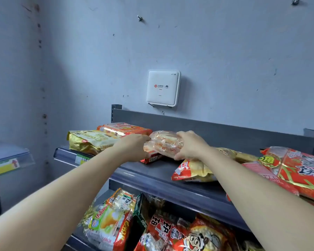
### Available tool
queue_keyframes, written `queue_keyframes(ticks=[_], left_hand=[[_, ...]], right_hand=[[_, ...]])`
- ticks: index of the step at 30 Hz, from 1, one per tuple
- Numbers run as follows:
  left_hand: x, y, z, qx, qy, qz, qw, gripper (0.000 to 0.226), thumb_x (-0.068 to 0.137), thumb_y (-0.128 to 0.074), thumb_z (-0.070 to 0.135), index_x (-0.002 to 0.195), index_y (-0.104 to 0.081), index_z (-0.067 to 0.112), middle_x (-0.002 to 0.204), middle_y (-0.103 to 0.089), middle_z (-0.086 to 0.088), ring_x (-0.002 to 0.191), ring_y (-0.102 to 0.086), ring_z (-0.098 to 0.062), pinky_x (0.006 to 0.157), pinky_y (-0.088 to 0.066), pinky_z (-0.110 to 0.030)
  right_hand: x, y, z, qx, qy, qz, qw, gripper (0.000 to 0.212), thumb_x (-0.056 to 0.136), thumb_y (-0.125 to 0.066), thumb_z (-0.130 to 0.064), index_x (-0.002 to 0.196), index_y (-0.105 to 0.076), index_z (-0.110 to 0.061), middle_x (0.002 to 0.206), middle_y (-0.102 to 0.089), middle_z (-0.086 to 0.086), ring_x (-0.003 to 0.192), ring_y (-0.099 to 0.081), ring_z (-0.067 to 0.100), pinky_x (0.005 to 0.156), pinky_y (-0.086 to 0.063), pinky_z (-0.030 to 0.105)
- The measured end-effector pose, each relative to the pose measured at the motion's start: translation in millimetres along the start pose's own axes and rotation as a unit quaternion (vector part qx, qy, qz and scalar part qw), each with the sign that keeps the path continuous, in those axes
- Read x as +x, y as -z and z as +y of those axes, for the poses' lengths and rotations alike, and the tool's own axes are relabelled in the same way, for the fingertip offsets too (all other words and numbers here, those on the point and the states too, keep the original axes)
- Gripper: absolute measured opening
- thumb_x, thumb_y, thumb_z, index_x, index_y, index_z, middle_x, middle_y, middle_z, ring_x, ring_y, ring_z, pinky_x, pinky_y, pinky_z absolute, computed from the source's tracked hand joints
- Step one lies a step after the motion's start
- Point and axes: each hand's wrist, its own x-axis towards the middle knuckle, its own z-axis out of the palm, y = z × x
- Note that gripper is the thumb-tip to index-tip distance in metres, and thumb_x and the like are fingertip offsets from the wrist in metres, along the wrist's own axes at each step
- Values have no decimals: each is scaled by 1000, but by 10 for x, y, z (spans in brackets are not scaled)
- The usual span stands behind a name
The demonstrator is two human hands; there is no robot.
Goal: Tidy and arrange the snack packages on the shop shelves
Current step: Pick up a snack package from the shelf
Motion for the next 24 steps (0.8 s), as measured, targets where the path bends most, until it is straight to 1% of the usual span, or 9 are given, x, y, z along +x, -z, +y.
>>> queue_keyframes(ticks=[4,8,10,13,15,16,18,21,24], left_hand=[[235,-49,-39,-45,14,-25,999,63,90,-61,43,144,-40,18,140,-52,-2,124,-50,-22,99,-43,-34],[415,-84,-40,-159,45,-22,986,63,91,-54,54,135,-48,10,129,-59,-10,113,-59,-27,94,-49,-37],[487,-74,-16,-346,81,-47,934,63,90,-51,58,127,-52,8,118,-63,-18,99,-67,-31,86,-56,-41],[545,39,78,-621,119,-93,769,63,86,-52,64,125,-48,16,111,-59,-25,95,-66,-40,87,-56,-45],[580,112,109,-721,141,-70,674,58,77,-64,64,104,-53,14,100,-64,-25,88,-67,-39,84,-56,-50],[614,117,106,-748,152,-59,643,62,70,-72,63,102,-56,12,98,-67,-25,85,-69,-38,78,-57,-52],[675,99,90,-771,166,-41,613,71,63,-84,51,113,-60,7,99,-71,-21,78,-72,-36,68,-58,-52],[715,59,-3,-774,208,38,597,58,68,-74,16,122,-54,6,90,-63,-17,49,-62,-26,54,-55,-40],[700,26,-116,-765,193,108,605,45,77,-63,5,119,-48,10,88,-54,-13,49,-53,-22,53,-47,-33]], right_hand=[[145,-58,8,-27,23,54,998,56,83,-68,-32,135,-50,-35,135,-55,-1,123,-50,27,99,-45,44],[206,30,-39,24,18,162,986,35,86,-61,-27,121,-65,-31,123,-65,-2,116,-57,26,93,-49,33],[224,81,-94,61,18,225,972,28,87,-58,-22,110,-72,-29,111,-71,0,107,-61,27,84,-49,30],[215,141,-215,76,33,300,950,23,90,-54,-22,100,-75,-22,97,-73,7,97,-63,32,76,-51,35],[163,118,-320,68,80,346,932,36,88,-45,-35,96,-75,-17,91,-73,10,90,-64,34,70,-49,37],[128,86,-374,79,115,369,919,47,84,-38,-41,95,-75,-14,88,-72,11,86,-64,34,68,-49,37],[67,26,-464,86,191,391,896,54,79,-34,-41,92,-75,-8,84,-72,10,78,-65,34,63,-52,38],[56,-37,-471,58,266,371,888,30,82,-55,-29,93,-76,-11,88,-74,4,78,-68,29,66,-57,39],[47,52,-498,159,232,289,915,21,79,-66,-33,91,-77,-20,91,-75,-7,86,-68,11,81,-53,25]])
